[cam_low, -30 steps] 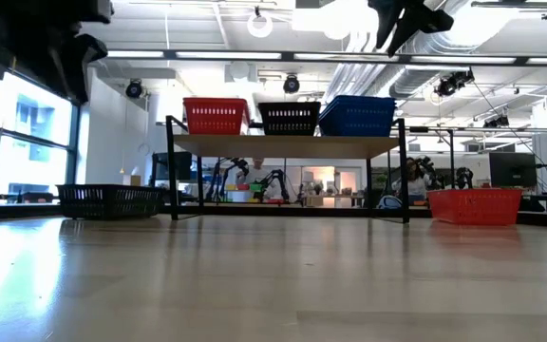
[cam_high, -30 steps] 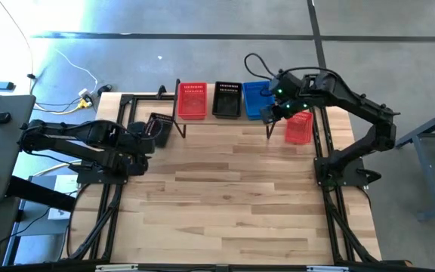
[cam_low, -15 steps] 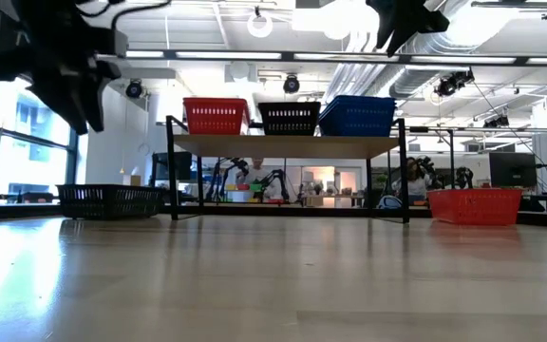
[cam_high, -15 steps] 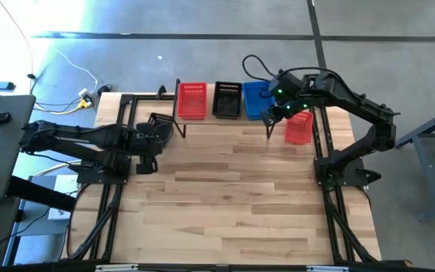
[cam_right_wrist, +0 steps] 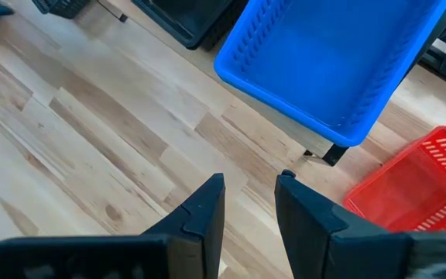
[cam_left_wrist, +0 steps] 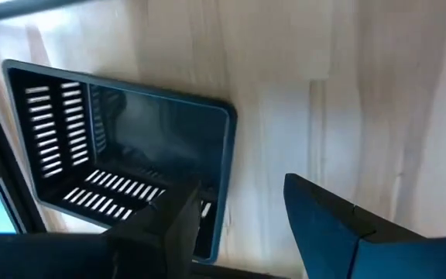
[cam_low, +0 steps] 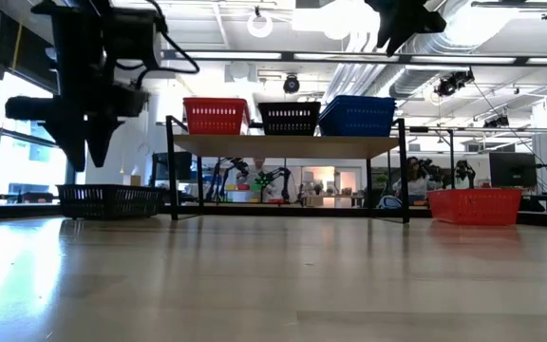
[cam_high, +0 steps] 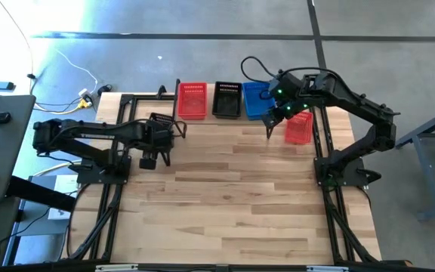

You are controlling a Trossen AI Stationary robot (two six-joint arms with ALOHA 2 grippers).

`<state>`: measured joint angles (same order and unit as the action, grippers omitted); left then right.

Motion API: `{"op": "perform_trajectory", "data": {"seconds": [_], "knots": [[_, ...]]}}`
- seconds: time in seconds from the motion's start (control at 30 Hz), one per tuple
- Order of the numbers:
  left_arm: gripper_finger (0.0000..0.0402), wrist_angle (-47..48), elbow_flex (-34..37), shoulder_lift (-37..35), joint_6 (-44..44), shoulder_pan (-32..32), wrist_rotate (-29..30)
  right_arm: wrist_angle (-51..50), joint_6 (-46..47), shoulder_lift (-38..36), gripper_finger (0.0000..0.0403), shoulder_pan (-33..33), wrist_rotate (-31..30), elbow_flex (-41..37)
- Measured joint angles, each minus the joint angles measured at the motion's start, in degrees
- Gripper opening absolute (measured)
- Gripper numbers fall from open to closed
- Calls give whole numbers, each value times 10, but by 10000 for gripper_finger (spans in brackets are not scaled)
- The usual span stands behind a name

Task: Stack baskets on shelf by color
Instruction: Stack the black bin on top of the stacked black bins on the shelf

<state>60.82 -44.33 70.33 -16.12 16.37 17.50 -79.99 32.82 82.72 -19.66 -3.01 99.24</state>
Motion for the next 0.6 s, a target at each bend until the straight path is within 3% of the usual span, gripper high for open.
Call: {"op": "perform_trajectory", "data": {"seconds": [0.6], "knots": [[174,-14,0,120,-71,32,33,-4,-18,0,99,0,2,0]]}}
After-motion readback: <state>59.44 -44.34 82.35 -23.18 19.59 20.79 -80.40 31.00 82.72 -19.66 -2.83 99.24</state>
